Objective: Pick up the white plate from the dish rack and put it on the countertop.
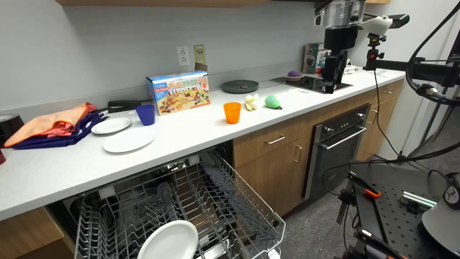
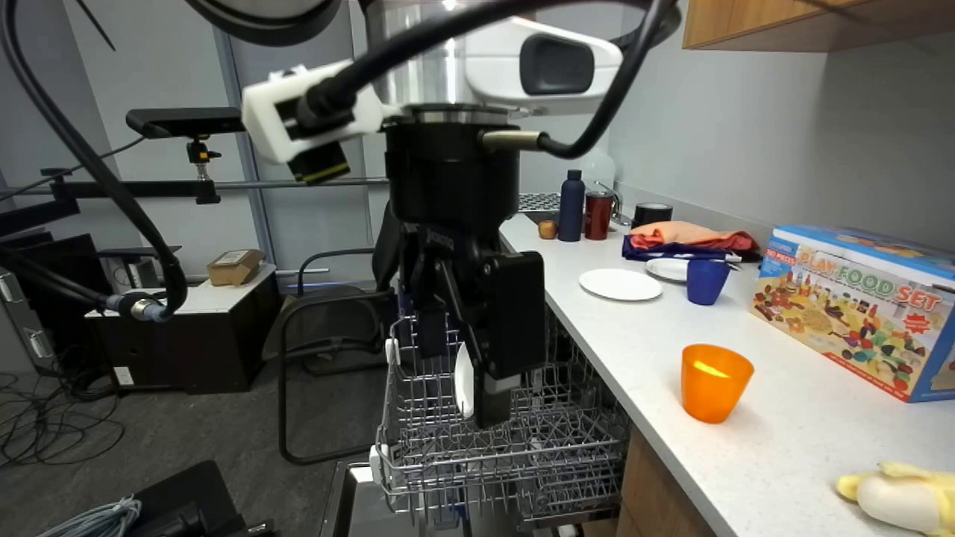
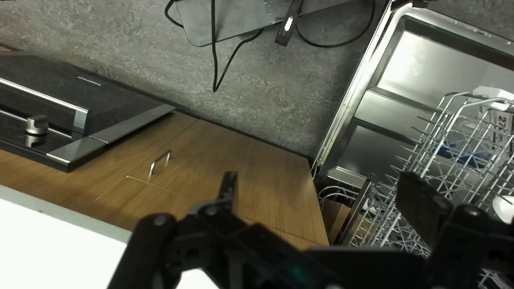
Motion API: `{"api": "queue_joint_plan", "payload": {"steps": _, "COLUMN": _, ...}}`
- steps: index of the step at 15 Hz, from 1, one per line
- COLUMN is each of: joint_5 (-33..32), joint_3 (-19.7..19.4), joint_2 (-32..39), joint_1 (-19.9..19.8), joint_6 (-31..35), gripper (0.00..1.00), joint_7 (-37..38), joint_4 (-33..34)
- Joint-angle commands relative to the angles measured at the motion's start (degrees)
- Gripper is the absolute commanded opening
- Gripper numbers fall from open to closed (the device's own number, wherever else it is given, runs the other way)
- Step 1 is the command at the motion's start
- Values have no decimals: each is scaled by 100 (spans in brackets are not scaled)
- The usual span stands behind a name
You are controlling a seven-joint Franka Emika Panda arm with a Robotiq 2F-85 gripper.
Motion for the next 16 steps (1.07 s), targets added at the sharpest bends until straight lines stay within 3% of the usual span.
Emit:
{"api": "queue_joint_plan", "payload": {"steps": 1, "joint_5": 118, "joint_3": -71, "joint_2": -44, "joint_1": 57, "joint_6": 355, "gripper": 100, "joint_7": -70, "joint_4": -70}}
{"api": "queue_joint_plan", "payload": {"steps": 7, "joint_5": 443, "joint_3": -207, "joint_2": -76, "joint_1": 210, "joint_6": 955, "gripper": 100, "joint_7": -452, "joint_4": -196}}
{"api": "queue_joint_plan", "payload": {"steps": 16, "joint_5": 380, "joint_3": -103, "joint_2": -2, "joint_1": 130, "joint_6": 818, "gripper": 100, "joint_7": -543, "joint_4": -134}}
